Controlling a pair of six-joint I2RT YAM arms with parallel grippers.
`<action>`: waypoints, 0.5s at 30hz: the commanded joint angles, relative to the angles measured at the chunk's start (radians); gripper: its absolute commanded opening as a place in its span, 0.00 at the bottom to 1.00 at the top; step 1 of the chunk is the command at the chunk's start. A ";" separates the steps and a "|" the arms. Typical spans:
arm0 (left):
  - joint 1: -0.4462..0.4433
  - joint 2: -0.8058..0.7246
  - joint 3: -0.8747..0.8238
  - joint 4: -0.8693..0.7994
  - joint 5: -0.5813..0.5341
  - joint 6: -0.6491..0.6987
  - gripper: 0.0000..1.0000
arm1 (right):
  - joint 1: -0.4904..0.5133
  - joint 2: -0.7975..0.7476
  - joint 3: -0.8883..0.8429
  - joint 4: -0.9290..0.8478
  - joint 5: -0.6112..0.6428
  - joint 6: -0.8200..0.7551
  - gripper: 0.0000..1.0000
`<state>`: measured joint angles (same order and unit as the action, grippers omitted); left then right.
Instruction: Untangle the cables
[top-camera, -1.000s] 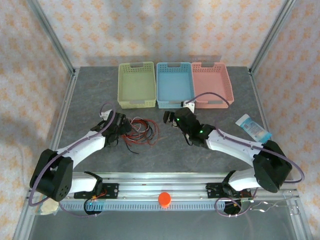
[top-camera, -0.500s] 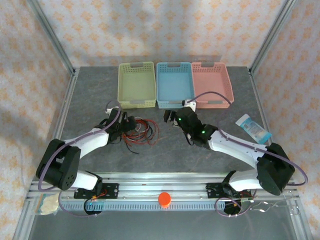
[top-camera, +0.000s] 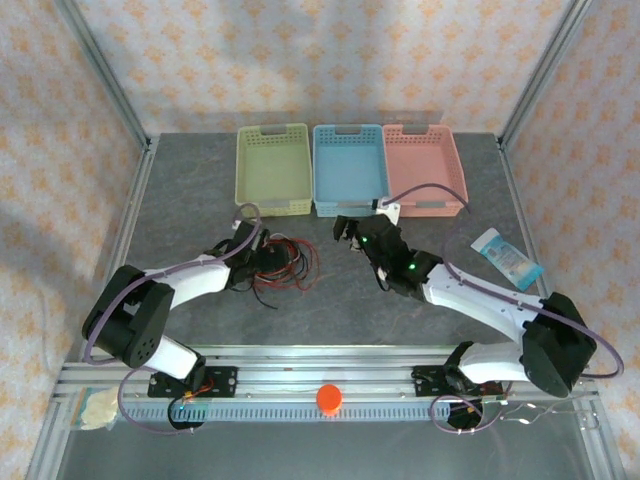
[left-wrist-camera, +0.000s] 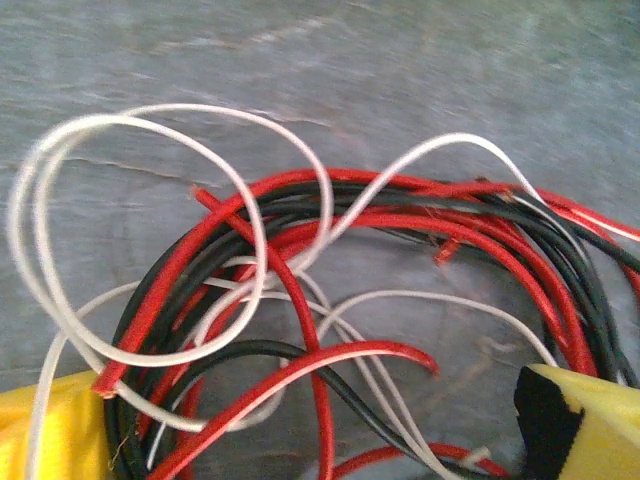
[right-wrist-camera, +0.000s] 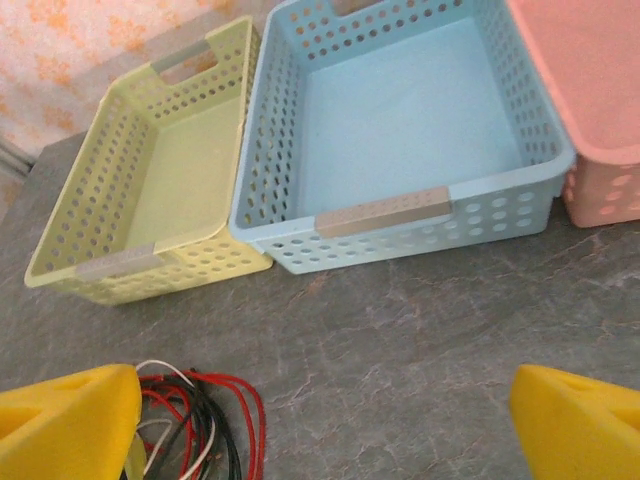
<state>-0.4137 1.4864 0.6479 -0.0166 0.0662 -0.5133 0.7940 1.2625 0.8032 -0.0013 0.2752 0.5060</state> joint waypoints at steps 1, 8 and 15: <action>-0.030 0.021 0.036 0.067 0.078 0.018 0.99 | 0.003 -0.046 -0.023 -0.025 0.114 0.037 0.95; -0.120 0.084 0.080 0.173 0.164 -0.066 0.99 | -0.031 -0.103 -0.057 -0.054 0.179 0.062 0.95; -0.239 0.185 0.179 0.229 0.218 -0.099 0.99 | -0.108 -0.189 -0.124 -0.068 0.155 0.077 0.95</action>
<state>-0.6186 1.6417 0.7731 0.1490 0.2363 -0.5835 0.7105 1.1103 0.7059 -0.0349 0.4004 0.5617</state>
